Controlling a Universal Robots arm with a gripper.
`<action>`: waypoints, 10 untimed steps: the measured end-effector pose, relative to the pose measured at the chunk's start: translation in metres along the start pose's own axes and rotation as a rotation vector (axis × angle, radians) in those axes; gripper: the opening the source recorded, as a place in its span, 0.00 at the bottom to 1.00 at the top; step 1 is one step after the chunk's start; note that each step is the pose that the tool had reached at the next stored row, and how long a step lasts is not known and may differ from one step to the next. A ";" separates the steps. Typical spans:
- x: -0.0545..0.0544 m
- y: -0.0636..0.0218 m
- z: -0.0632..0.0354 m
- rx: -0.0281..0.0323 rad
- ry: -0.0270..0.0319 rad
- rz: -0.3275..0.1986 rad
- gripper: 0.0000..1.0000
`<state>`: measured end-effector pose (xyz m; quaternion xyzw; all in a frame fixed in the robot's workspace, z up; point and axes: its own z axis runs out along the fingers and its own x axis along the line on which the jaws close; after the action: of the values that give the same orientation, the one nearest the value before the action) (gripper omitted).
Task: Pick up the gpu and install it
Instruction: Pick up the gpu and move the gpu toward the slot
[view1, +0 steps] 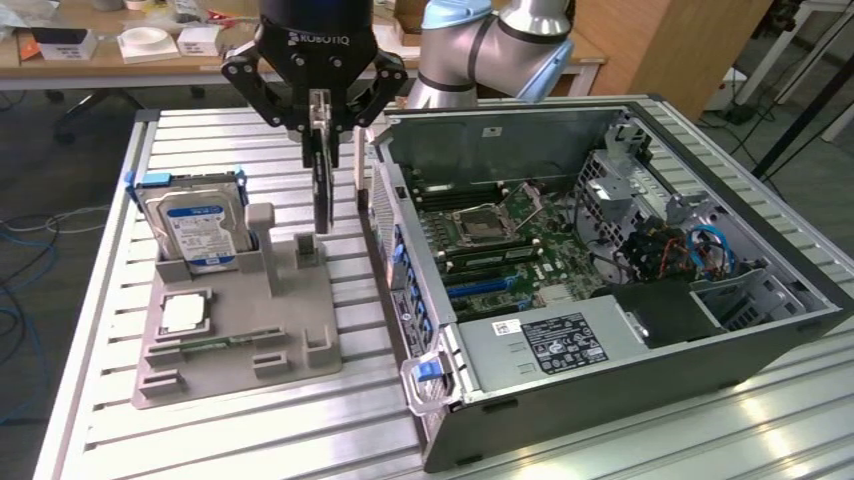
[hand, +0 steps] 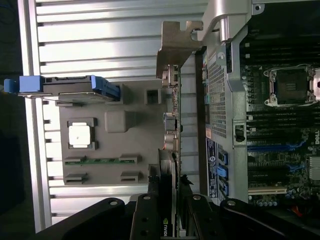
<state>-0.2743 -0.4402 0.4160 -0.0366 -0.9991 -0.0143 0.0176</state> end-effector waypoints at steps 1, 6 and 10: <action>-0.001 0.0001 0.0000 0.0000 0.0000 0.000 0.26; -0.007 0.0005 -0.0003 0.0001 0.0000 0.000 0.26; -0.011 0.0008 -0.0004 0.0000 0.0000 0.000 0.26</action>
<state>-0.2634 -0.4402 0.4160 -0.0366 -0.9991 -0.0143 0.0176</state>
